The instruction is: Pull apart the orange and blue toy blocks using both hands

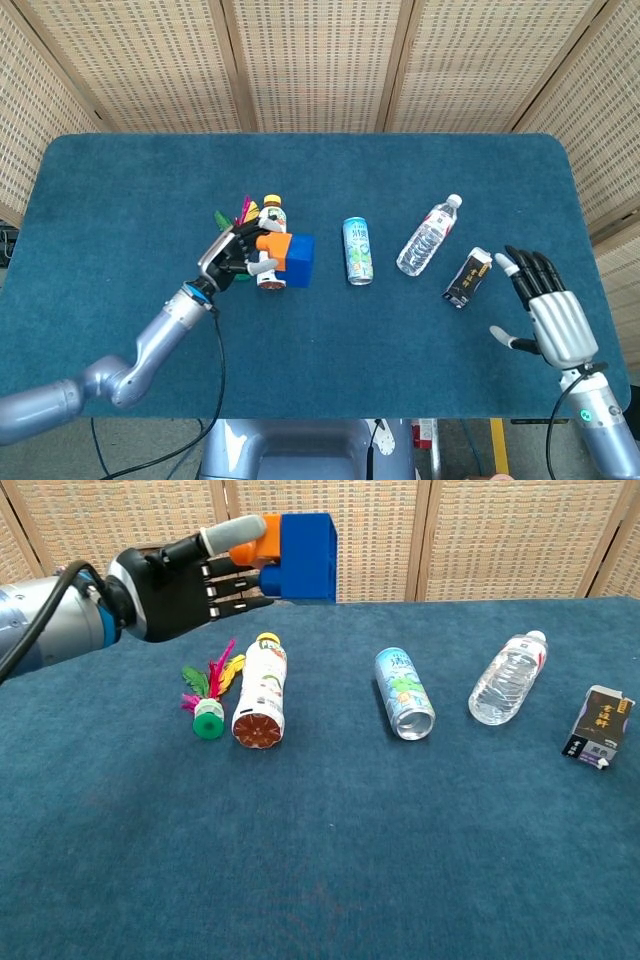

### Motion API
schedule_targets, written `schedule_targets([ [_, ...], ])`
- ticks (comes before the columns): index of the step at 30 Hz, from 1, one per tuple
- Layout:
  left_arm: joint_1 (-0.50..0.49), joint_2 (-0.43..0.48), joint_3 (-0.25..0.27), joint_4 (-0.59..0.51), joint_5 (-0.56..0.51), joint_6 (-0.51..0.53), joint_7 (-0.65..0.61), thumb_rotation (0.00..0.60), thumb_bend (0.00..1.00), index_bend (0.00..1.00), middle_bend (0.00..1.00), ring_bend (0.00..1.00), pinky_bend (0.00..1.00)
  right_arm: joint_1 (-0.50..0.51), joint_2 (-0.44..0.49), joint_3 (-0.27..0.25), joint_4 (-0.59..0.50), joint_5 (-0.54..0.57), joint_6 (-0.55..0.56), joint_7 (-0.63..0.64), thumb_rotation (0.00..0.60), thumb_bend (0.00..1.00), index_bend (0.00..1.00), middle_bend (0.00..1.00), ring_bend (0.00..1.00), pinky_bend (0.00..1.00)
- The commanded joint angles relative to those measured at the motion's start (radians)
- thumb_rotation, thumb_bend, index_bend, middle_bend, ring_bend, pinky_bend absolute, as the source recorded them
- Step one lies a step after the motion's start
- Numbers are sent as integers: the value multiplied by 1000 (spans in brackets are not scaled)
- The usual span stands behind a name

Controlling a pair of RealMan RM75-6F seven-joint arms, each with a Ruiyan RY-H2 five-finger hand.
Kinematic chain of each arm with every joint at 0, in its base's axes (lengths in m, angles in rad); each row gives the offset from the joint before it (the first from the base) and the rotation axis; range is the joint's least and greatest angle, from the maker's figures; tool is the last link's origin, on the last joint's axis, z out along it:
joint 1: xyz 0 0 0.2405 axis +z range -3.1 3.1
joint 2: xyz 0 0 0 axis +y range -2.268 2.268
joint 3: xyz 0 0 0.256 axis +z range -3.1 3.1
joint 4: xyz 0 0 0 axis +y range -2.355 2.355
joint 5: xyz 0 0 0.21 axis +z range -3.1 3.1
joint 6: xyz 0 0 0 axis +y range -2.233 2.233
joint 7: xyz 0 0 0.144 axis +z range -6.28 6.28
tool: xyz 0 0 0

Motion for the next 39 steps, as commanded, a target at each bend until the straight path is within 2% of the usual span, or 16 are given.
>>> schedule_targets([
  [1,-29,-32,-14,21,-20,-25,-6,600,271,525,513,0,0,50,-18,14,48,-32,-21,73,600,0,0,0,0,0],
  [14,-88,-150,-46,67,-40,-50,-70,600,297,525,512,0,0,199,-124,50,101,-89,-37,266,600,0,0,0,0,0],
  [21,-79,-212,-49,92,-46,-6,-87,600,315,526,512,0,0,267,-160,62,75,-72,-93,233,600,0,0,26,0,0],
  [28,-71,-248,-48,128,-44,5,-115,600,322,526,512,0,0,317,-183,57,23,-48,-158,159,600,0,9,124,0,0],
  [39,-68,-258,-42,141,-29,-4,-133,600,353,527,512,0,0,382,-254,87,73,-13,-181,90,600,0,99,196,0,0],
])
